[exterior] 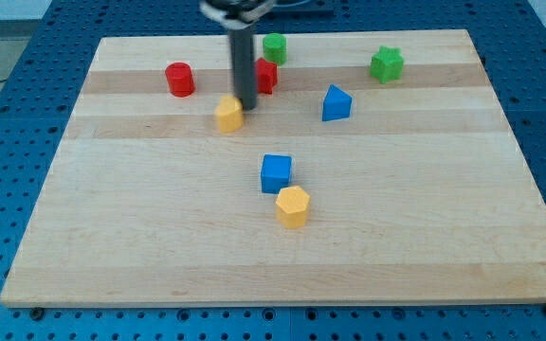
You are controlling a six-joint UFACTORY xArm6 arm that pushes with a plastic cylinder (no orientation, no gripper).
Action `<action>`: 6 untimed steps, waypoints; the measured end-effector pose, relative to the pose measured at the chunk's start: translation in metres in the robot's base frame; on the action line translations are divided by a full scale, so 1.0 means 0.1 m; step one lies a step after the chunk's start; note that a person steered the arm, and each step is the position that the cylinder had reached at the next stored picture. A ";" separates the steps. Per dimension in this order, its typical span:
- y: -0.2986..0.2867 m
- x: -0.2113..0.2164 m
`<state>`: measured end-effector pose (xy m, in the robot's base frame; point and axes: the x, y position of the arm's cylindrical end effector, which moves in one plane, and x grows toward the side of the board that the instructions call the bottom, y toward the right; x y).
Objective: Place the yellow heart towards the bottom left of the red star
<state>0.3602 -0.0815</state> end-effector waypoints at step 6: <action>0.66 1.53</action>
<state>0.5132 -0.0160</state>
